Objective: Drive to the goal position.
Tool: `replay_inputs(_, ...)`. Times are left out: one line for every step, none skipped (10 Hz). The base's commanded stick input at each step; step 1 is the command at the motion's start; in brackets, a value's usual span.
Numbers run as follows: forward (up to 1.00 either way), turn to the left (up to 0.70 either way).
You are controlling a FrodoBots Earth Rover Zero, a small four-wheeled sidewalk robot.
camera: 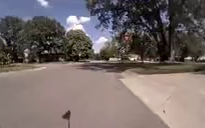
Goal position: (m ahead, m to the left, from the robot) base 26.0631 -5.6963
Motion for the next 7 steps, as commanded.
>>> replay_inputs(1.0, 0.0)
replay_inputs(1.0, 0.0)
replay_inputs(1.0, 0.0)
replay_inputs(1.0, 0.0)
replay_inputs(1.0, 0.0)
replay_inputs(1.0, 0.0)
replay_inputs(1.0, 0.06)
